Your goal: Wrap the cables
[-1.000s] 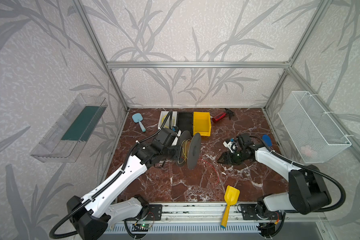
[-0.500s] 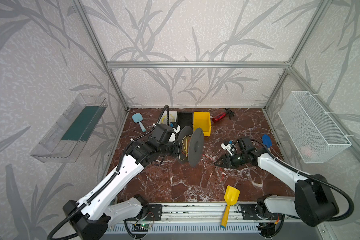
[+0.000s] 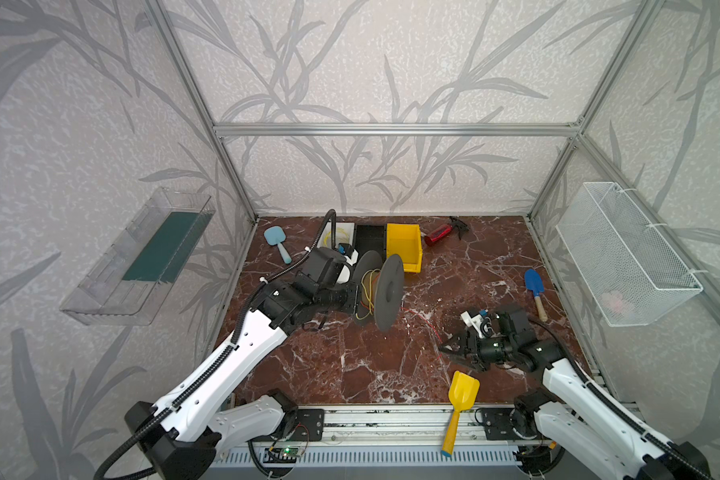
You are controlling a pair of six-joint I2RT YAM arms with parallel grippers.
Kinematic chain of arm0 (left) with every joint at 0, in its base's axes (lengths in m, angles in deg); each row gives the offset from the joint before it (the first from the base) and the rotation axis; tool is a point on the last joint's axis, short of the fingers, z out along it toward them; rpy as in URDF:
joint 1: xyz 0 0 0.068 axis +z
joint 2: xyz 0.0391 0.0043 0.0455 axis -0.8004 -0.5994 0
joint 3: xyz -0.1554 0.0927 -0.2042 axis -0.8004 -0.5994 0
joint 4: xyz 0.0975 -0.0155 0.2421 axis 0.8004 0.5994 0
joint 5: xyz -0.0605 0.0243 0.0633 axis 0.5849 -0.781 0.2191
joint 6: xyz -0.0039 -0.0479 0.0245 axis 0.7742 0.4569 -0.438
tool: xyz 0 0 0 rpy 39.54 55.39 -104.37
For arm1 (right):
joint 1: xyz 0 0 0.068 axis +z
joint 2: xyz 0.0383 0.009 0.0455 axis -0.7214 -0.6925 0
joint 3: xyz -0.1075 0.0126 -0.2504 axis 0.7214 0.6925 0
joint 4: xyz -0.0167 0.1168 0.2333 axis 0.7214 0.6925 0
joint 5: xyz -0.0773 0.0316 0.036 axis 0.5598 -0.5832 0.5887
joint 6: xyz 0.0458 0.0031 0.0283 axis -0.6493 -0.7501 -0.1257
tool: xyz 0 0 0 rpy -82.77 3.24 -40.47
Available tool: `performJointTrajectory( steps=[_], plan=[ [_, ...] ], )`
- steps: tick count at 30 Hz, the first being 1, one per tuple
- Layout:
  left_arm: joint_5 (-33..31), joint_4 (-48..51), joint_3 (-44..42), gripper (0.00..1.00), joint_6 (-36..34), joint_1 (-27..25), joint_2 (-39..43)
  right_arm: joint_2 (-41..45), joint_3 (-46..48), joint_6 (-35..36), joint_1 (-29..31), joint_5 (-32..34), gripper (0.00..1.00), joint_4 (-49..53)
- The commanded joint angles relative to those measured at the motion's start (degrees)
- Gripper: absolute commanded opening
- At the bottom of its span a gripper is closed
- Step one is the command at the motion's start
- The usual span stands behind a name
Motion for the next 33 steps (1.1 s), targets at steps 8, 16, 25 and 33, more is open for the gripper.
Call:
performJointTrajectory(
  steps=[8, 16, 25, 33],
  plan=[
    [-0.1, -5.0, 1.1, 0.0, 0.0, 0.2, 2.1, -6.7, -0.5, -7.6, 2.4, -1.8, 0.58, -11.2],
    [-0.3, -5.1, 1.0, 0.0, -0.1, 0.2, 2.4, -8.8, -0.9, -9.0, 5.2, -0.3, 0.43, -13.2],
    [-0.2, -5.2, 0.8, 0.0, -0.2, 0.1, 2.4, -9.0, -0.5, -10.3, 5.2, 0.4, 0.29, -14.0],
    [-0.7, -5.1, 0.5, 0.0, -0.3, 0.1, 2.5, -8.2, -1.1, -9.9, 5.2, 1.0, 0.05, -11.9]
  ],
)
